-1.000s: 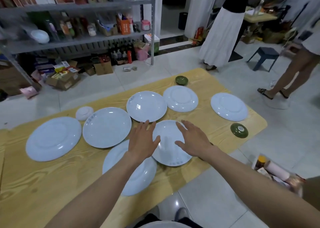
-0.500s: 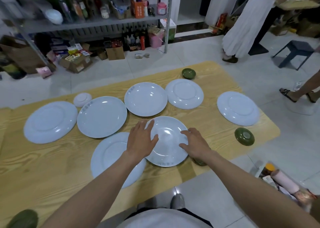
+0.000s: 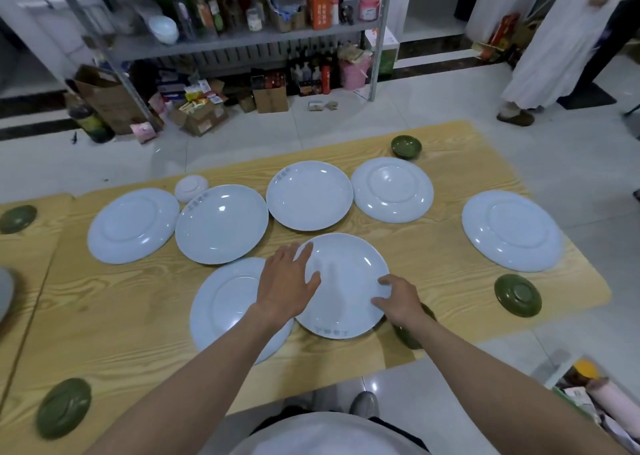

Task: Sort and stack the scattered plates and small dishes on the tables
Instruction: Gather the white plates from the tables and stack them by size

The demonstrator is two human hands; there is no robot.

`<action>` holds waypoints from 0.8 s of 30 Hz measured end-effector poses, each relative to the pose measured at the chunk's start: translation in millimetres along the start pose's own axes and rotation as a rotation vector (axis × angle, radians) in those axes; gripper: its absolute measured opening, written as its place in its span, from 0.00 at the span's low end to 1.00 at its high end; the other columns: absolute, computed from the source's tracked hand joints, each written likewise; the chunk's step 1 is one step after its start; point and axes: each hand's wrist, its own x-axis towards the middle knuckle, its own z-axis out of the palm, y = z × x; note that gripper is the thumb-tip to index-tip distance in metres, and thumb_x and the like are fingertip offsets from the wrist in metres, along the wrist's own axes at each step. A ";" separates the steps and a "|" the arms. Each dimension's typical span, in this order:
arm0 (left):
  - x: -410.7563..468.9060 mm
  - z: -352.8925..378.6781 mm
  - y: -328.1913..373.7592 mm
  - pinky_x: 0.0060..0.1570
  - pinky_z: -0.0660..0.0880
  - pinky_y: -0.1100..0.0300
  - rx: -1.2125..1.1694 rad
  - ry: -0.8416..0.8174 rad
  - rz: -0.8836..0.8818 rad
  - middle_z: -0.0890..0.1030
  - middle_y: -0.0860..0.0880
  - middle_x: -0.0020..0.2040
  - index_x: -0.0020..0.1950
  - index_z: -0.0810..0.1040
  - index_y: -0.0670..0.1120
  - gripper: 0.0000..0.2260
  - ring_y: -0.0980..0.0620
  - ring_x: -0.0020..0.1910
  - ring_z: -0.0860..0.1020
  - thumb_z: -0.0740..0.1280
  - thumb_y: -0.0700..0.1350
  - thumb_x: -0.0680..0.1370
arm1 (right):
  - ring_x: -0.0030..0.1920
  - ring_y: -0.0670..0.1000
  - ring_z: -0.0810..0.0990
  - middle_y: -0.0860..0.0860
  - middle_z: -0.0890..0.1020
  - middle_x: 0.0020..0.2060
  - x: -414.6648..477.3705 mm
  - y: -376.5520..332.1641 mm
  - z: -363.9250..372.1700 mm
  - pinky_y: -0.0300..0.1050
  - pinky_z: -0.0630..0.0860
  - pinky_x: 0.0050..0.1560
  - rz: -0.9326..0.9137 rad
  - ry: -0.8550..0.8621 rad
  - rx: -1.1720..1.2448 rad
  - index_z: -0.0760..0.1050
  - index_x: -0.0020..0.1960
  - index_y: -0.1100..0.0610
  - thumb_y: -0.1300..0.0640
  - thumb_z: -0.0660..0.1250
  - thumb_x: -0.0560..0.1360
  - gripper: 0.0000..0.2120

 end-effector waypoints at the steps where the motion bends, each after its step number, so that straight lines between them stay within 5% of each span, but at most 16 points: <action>1: 0.5 -1.7 0.5 0.71 0.63 0.50 0.007 0.002 -0.007 0.66 0.48 0.76 0.78 0.62 0.50 0.27 0.46 0.74 0.64 0.60 0.57 0.80 | 0.66 0.56 0.72 0.57 0.72 0.68 1.7 0.0 1.0 0.44 0.71 0.62 0.018 0.011 0.048 0.71 0.70 0.59 0.64 0.69 0.76 0.23; 5: 0.6 -8.9 5.3 0.71 0.63 0.50 0.030 0.024 -0.027 0.67 0.48 0.76 0.78 0.63 0.50 0.27 0.46 0.74 0.64 0.59 0.57 0.80 | 0.54 0.54 0.74 0.58 0.75 0.63 5.0 2.2 -0.3 0.40 0.71 0.48 0.051 0.046 0.205 0.73 0.64 0.58 0.70 0.62 0.76 0.18; 11: -0.7 -20.3 17.9 0.67 0.68 0.51 0.047 0.083 -0.030 0.68 0.47 0.75 0.78 0.63 0.50 0.27 0.46 0.73 0.66 0.60 0.57 0.80 | 0.54 0.54 0.77 0.55 0.77 0.59 4.2 -0.9 -29.5 0.43 0.77 0.47 -0.020 0.074 0.430 0.75 0.63 0.55 0.71 0.61 0.76 0.20; 18: -2.0 -28.2 37.8 0.71 0.61 0.50 0.071 0.106 -0.036 0.62 0.47 0.78 0.79 0.59 0.51 0.28 0.46 0.76 0.61 0.59 0.57 0.81 | 0.51 0.54 0.80 0.55 0.77 0.56 -4.0 11.4 -84.9 0.51 0.82 0.44 -0.026 0.211 0.676 0.70 0.63 0.51 0.71 0.62 0.75 0.22; 24: -0.3 -24.8 54.8 0.73 0.60 0.49 0.088 0.090 -0.008 0.61 0.47 0.79 0.80 0.58 0.51 0.28 0.46 0.77 0.59 0.59 0.57 0.81 | 0.55 0.55 0.79 0.55 0.76 0.58 -2.8 7.1 -109.4 0.58 0.83 0.47 0.018 0.275 0.910 0.64 0.74 0.51 0.73 0.63 0.74 0.33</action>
